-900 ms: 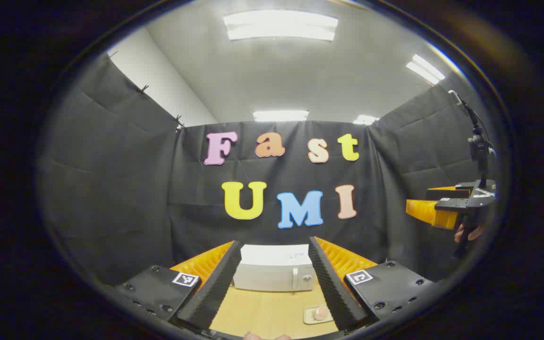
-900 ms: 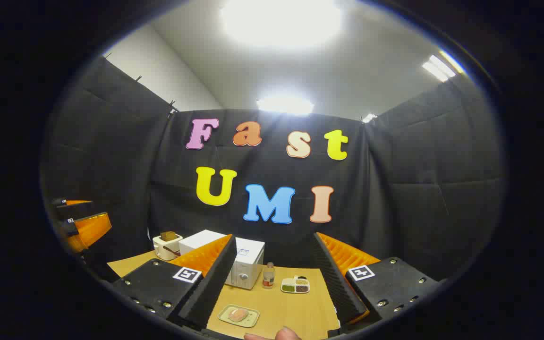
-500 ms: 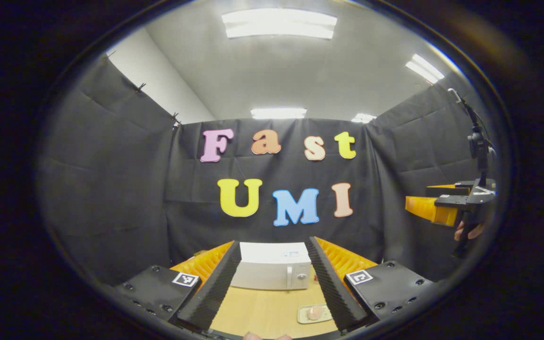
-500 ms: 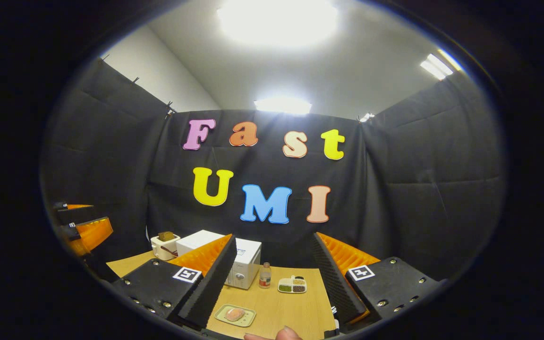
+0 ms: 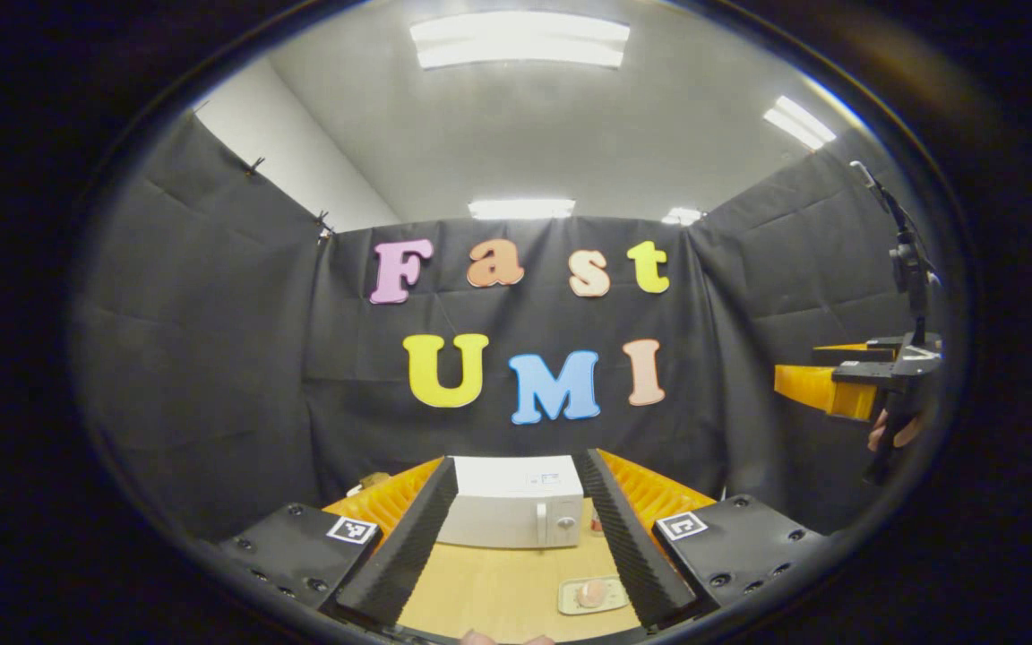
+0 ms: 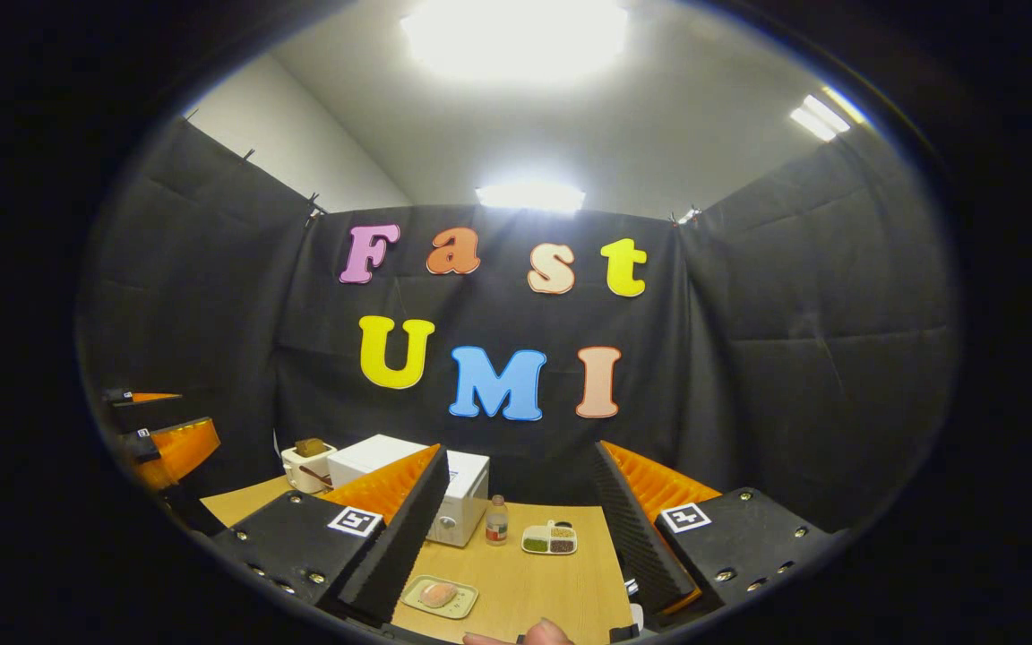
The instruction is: Open the microwave oven with the left hand, put the food in, and close the microwave oven.
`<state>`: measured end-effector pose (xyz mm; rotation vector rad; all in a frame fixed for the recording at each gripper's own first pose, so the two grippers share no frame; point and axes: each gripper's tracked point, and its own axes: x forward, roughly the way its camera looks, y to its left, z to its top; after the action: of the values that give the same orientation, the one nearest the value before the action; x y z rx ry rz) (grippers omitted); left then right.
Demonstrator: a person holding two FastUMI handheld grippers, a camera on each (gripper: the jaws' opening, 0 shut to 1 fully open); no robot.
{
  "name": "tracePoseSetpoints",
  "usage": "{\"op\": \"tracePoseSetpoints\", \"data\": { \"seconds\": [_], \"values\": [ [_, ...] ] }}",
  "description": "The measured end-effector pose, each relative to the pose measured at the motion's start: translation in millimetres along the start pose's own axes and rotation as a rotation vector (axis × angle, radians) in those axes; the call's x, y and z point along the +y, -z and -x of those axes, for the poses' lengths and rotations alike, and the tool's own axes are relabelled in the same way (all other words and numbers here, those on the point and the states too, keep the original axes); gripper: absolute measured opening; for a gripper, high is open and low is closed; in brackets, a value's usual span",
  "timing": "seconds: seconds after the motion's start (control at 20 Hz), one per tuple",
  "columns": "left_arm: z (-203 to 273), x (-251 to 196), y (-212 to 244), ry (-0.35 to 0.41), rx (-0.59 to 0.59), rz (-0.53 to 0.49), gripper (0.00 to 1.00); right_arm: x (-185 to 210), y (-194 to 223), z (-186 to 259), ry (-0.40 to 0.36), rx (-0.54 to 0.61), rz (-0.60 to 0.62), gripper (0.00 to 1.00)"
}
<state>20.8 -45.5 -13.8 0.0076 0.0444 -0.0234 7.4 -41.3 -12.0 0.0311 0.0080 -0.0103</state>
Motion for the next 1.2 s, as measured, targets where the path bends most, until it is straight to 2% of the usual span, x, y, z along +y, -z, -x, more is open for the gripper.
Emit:
{"op": "tracePoseSetpoints", "data": {
  "seconds": [0.5, 0.75, 0.9, 1.05, 1.2],
  "values": [
    [-39.6, -44.1, 29.0, -0.038, 0.034, -0.034, 0.98, -41.3, 19.0, -26.0, -0.036, 0.008, -0.034, 0.97],
    [-77.8, -61.6, 57.7, -0.017, 0.064, -0.031, 0.97, -49.3, 32.1, -52.4, -0.025, 0.028, -0.063, 0.97],
    [-121.3, -59.6, 83.2, 0.000, 0.063, -0.015, 0.98, -49.8, 43.8, -82.1, 0.009, 0.039, -0.064, 0.97],
    [-172.6, -50.5, 109.3, 0.020, 0.042, -0.053, 0.99, -49.5, 53.7, -114.0, 0.065, 0.052, -0.043, 0.97],
    [-228.8, -38.2, 153.5, 0.048, 0.070, -0.063, 0.99, -54.4, 53.7, -146.0, 0.141, 0.059, -0.027, 0.97]
  ]
}}
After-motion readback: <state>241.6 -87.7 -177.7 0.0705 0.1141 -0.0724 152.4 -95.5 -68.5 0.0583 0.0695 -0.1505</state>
